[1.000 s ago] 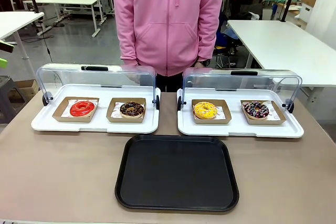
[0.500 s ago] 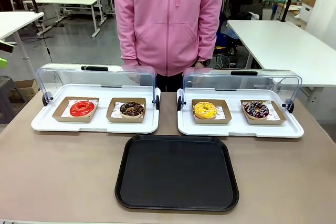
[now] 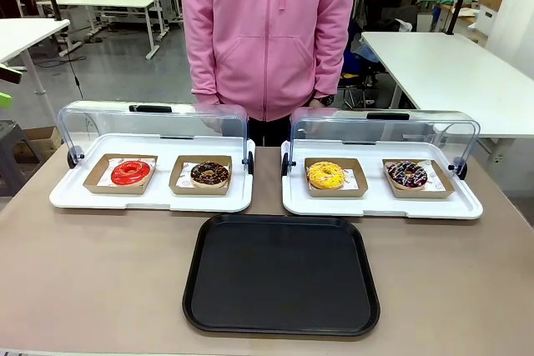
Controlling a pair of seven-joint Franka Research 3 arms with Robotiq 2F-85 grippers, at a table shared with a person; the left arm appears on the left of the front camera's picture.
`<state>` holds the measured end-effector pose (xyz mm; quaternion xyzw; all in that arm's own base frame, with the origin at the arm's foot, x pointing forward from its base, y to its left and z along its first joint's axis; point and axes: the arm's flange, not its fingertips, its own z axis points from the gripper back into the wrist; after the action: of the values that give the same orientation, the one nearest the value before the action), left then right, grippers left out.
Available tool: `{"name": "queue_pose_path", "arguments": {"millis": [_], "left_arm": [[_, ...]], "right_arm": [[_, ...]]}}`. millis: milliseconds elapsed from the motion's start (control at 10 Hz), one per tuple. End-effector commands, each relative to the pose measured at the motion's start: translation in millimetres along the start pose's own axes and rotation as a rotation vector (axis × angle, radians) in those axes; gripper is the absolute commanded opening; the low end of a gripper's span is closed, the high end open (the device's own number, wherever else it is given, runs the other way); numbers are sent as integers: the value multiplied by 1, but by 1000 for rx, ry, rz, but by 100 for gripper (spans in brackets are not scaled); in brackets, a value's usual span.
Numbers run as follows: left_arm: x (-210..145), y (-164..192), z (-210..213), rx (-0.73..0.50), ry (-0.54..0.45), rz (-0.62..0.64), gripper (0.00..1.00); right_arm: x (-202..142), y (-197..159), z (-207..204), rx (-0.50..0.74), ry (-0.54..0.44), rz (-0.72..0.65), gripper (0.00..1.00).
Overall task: Move the first donut from the left to the tray.
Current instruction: Pick up the Paper togo box containing the Donut indicated by the person and place it on the Handle tray.
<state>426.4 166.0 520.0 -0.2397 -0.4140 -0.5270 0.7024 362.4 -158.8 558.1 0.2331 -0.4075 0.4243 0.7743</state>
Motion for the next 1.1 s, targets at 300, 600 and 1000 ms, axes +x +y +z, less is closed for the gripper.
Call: {"name": "queue_pose_path", "arguments": {"millis": [300, 600, 1000], "left_arm": [[1, -1, 0, -5, -5, -6, 100], [1, -1, 0, -5, -5, -6, 100], [1, -1, 0, -5, -5, -6, 100]], "right_arm": [[2, -1, -1, 0, -17, 17, 100], [2, -1, -1, 0, -17, 17, 100], [2, -1, -1, 0, -17, 17, 100]]}}
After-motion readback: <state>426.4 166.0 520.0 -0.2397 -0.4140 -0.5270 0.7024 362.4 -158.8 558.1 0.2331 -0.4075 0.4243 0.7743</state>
